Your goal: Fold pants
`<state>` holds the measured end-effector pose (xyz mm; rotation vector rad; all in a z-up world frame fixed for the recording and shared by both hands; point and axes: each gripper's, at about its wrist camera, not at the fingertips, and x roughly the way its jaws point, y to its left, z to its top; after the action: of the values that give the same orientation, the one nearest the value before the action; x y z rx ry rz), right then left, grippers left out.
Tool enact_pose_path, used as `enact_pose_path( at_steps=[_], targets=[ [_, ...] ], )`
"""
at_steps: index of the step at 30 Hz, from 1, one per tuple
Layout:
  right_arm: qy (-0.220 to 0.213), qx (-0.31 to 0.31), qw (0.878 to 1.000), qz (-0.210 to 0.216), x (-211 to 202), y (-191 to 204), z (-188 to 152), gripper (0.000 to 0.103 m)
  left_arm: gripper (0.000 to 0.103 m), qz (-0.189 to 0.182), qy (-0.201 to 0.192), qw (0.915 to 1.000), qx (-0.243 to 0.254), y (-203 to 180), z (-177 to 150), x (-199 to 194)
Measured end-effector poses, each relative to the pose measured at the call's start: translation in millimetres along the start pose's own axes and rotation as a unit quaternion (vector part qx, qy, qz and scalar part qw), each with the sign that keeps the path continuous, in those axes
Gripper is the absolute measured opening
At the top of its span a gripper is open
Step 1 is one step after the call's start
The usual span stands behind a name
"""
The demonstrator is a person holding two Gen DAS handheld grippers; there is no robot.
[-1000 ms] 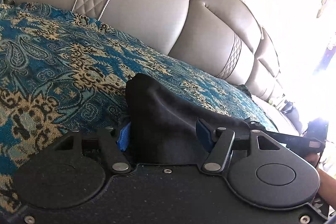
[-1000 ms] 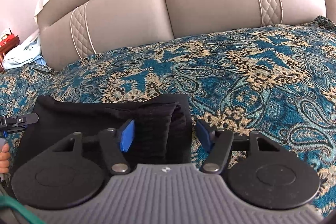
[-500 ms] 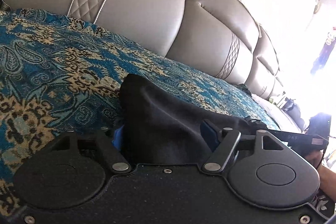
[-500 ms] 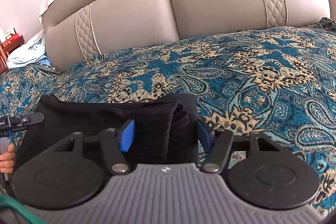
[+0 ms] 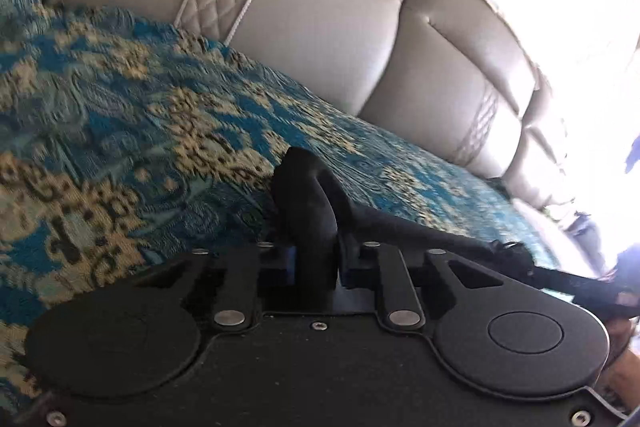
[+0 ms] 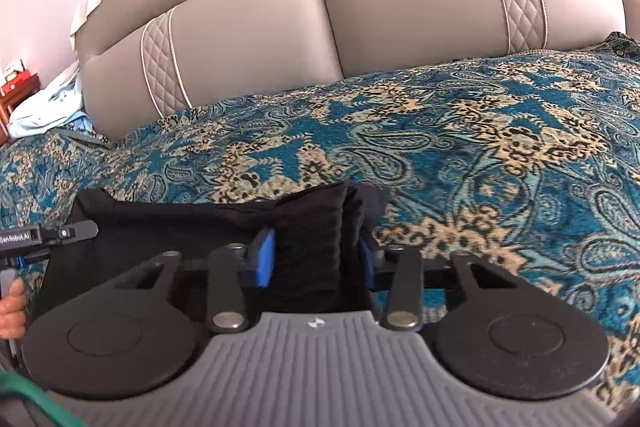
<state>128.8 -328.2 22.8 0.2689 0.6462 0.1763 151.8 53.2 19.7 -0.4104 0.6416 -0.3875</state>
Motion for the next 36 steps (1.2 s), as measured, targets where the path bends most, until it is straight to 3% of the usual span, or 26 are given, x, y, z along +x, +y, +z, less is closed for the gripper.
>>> enact_pose_path(
  at_steps=[4, 12, 17, 20, 26, 36],
  targets=[
    [0.0, -0.016, 1.0, -0.017, 8, 21, 7, 0.035, 0.013, 0.034, -0.006, 0.9989, 0.032, -9, 16, -8],
    [-0.004, 0.001, 1.0, 0.013, 61, 82, 41, 0.03, 0.012, 0.13, -0.03, 0.9898, 0.049, 27, 75, -8],
    [-0.014, -0.025, 0.999, 0.023, 104, 145, 74, 0.03, 0.012, 0.221, -0.044, 0.9715, 0.072, 57, 114, 6],
    [-0.018, -0.04, 0.999, 0.015, 127, 175, 87, 0.03, 0.012, 0.258, -0.05, 0.9614, 0.082, 70, 126, 15],
    [-0.02, -0.065, 0.998, -0.019, 153, 197, 90, 0.03, 0.012, 0.265, -0.04, 0.9618, 0.055, 93, 139, 29],
    [-0.032, -0.097, 0.992, -0.071, 159, 195, 69, 0.034, 0.014, 0.268, -0.027, 0.9594, 0.085, 85, 130, 41]
  ],
)
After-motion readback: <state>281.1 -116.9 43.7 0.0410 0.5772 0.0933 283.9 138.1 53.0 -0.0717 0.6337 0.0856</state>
